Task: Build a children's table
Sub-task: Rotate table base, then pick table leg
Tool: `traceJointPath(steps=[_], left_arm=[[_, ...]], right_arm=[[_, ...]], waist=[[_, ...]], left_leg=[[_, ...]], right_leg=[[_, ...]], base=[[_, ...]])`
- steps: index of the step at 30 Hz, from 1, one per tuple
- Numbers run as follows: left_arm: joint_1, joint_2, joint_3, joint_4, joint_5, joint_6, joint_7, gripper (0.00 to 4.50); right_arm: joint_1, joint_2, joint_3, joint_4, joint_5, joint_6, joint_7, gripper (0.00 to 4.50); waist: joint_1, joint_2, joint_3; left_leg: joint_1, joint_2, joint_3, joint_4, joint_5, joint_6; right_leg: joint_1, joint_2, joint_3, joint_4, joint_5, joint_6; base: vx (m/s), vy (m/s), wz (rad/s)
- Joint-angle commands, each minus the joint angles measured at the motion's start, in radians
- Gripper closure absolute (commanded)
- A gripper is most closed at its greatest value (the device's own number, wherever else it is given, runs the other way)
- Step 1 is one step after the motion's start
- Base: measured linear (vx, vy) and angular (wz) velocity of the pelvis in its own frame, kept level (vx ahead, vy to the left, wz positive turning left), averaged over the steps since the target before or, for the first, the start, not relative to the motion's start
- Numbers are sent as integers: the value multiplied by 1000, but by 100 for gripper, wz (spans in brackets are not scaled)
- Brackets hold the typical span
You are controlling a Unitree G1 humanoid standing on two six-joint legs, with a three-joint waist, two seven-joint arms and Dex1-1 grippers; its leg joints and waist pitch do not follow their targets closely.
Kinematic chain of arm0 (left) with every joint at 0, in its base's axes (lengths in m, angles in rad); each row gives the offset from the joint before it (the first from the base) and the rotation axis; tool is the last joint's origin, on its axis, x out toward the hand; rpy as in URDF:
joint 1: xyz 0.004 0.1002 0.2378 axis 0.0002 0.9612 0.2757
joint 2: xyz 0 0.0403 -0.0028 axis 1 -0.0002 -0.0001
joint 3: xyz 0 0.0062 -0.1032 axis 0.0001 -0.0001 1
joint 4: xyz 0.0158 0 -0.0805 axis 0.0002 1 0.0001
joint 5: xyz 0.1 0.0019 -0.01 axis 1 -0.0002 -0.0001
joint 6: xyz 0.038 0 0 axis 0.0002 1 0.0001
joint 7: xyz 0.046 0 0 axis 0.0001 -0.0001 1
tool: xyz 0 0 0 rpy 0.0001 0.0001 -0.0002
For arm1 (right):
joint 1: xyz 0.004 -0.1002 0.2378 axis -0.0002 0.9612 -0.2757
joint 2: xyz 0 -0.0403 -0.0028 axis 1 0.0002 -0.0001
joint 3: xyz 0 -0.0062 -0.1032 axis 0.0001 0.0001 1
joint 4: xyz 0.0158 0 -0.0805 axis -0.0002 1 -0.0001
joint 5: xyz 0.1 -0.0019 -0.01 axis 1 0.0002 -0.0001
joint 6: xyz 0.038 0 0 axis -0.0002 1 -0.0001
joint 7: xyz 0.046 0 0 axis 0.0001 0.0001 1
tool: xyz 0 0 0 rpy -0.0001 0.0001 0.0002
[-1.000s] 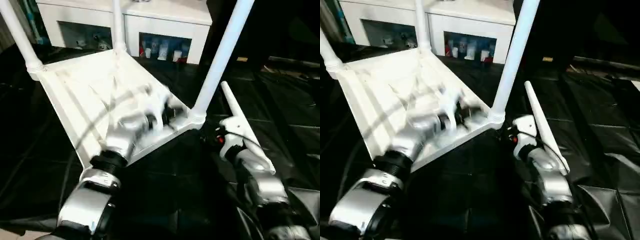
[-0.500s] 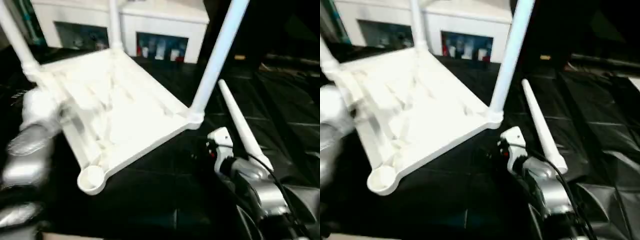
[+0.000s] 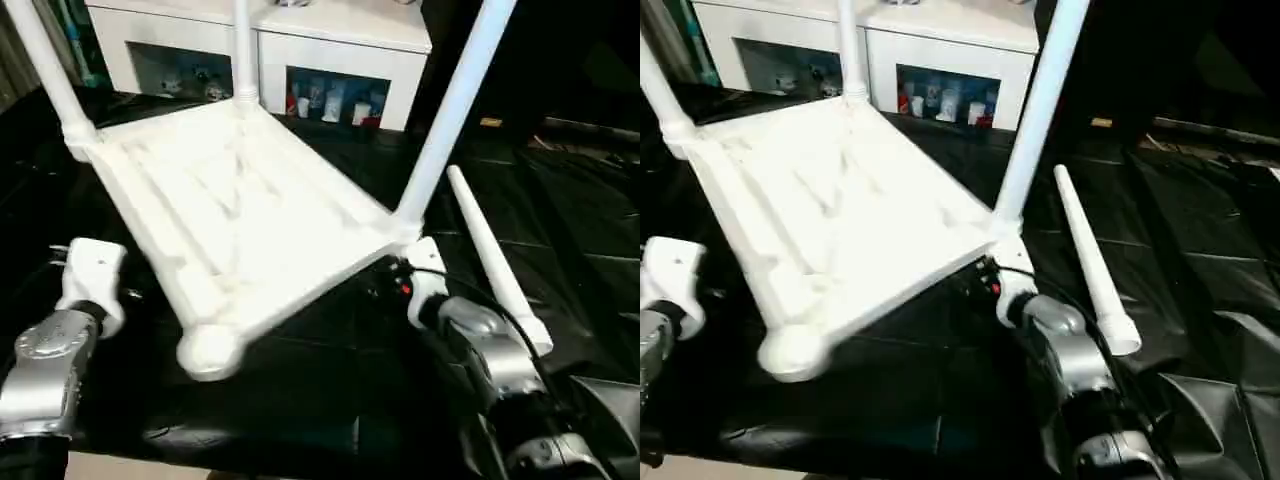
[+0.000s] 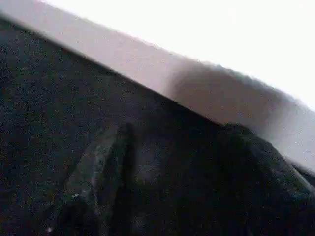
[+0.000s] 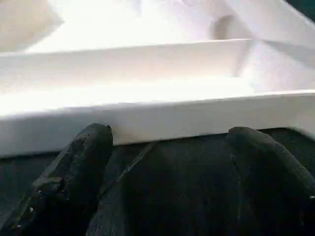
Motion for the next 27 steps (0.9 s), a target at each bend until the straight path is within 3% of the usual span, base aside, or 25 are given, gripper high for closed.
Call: traceJointPath(steps=[1, 4, 6, 9, 12, 14, 15, 16, 18, 19, 20, 21, 23, 26, 27], left_arm=[[-8, -27, -72, -33, -36, 29, -72, 82], [-14, -42, -104, -54, -46, 51, -98, 61], [-35, -73, -159, -44, -38, 50, -122, 38], [-66, -109, -199, -13, -23, 35, -125, 35], [-114, -168, -243, 26, -9, 14, -123, 8], [-131, -199, -277, 25, -5, 10, -130, 0], [-132, -200, -279, 24, -5, 10, -130, 0], [-133, -206, -287, 19, -9, 14, -136, 0], [-133, -218, -317, -2, -15, 19, -163, 0], [-133, -218, -317, -2, -15, 19, -163, 0], [-129, -204, -338, -29, -19, 29, -191, 0], [-127, -197, -344, -40, -21, 32, -205, 0], [-126, -188, -348, -52, -24, 36, -219, 0], [-115, -137, -356, -121, -55, 56, -299, 0], [-107, -106, -364, -156, -67, 68, -340, 0]], right_arm=[[2, -33, -24, -40, 1, 25, -4, 47], [12, -64, -27, -84, -12, 63, -13, 47], [16, -119, -32, -158, -75, 156, -78, 47], [18, -174, -31, -225, -102, 260, -73, 47], [-6, -235, -81, -282, -50, 369, -36, 47], [-44, -263, -127, -286, -11, 445, -43, 21], [-46, -264, -129, -286, -11, 447, -44, 21], [-60, -268, -143, -278, 2, 473, -50, 15], [-114, -293, -167, -221, 7, 548, -67, 7], [-114, -293, -167, -221, 7, 548, -67, 7], [-151, -317, -153, -174, -16, 633, -48, 7], [-165, -329, -142, -153, -29, 662, -38, 7], [-178, -337, -132, -125, -34, 679, -23, 7], [-256, -356, -102, 53, -42, 700, -1, 7], [-294, -354, -103, 150, -53, 671, -14, 7]], waist=[[-8, 15, -60], [-1, 12, -61], [2, 17, -60], [0, 14, -61], [-4, 11, -63], [-5, 8, -63], [-4, 7, -64], [-5, 13, -63], [-13, 13, -66], [-17, 11, -65], [-20, 10, -67], [-24, 7, -69], [-25, 8, -68], [-27, 7, -68], [-31, 0, -67]], left_leg=[[30, 17, -7, -74, -256, -24], [30, 15, -4, -71, -238, -21], [35, 13, -2, -69, -233, -29], [31, 11, -5, -70, -236, -38], [27, 11, -7, -68, -245, -37], [29, 11, -6, -66, -248, -30], [26, 11, -6, -65, -236, -31], [27, 11, -5, -63, -235, -31], [25, 10, -6, -62, -216, -32], [25, 9, -4, -61, -215, -31], [23, 8, -4, -60, -207, -30], [23, 8, -5, -58, -187, -25], [24, 9, -3, -55, -179, -21], [23, 10, -2, -53, -179, -18], [22, 10, -1, -54, -192, -22]], right_leg=[[26, -23, 18, -59, -104, -158], [29, -22, 18, -57, -84, -149], [26, -20, 19, -61, -93, -138], [33, -19, 19, -63, -111, -119], [36, -21, 19, -65, -132, -111], [34, -20, 20, -67, -134, -116], [36, -23, 18, -66, -134, -121], [33, -23, 19, -66, -134, -126], [38, -21, 17, -63, -113, -137], [36, -19, 17, -64, -109, -141], [39, -20, 16, -62, -98, -148], [42, -19, 14, -58, -83, -160], [40, -19, 15, -58, -71, -172], [40, -21, 13, -56, -74, -196], [39, -23, 11, -57, -101, -205]], base=[[0, 0, 0], [0, 0, 0], [0, 0, 0], [0, 0, 0], [0, 0, 0], [0, 0, 0], [0, 0, 0], [0, 0, 0], [0, 0, 0], [0, 0, 0], [0, 0, 0], [0, 0, 0], [0, 0, 0], [0, 0, 0], [0, 0, 0]])
